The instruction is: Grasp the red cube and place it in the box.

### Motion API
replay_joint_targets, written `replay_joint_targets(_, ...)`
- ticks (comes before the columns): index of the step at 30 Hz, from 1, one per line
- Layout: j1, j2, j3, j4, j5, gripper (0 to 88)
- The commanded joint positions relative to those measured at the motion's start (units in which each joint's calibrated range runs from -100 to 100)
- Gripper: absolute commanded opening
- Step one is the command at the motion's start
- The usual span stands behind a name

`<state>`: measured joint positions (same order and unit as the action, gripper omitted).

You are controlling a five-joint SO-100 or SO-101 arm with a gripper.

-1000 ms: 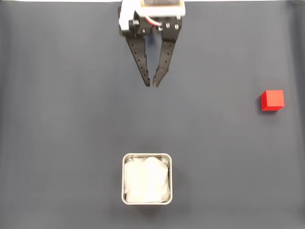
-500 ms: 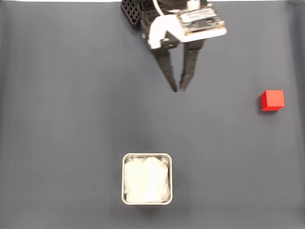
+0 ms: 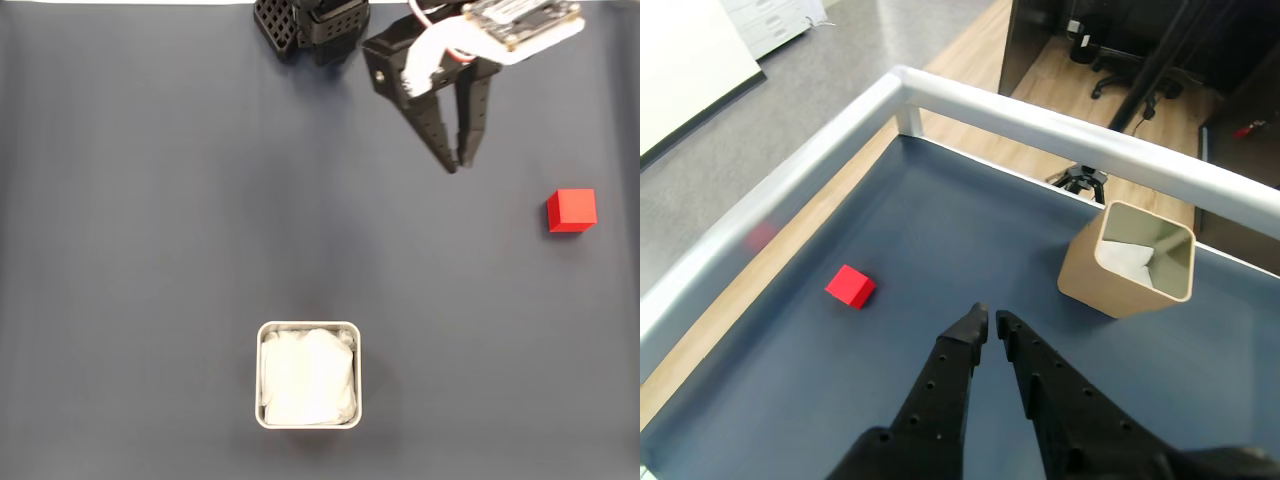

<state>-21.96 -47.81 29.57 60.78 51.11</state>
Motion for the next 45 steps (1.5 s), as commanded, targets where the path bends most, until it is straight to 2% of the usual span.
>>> replay_joint_targets(1,-2.97,0.41,-2.65,-1.35,0.44,0.2)
replay_joint_targets(21,-13.48,6.82,-4.02,-4.71,1.03,1.4)
replay_joint_targets(35,-17.89,12.19,-4.75,-9.3,0.98,19.6)
replay_joint_targets(45,-17.74,15.48,-4.47,-9.71,1.56,29.9)
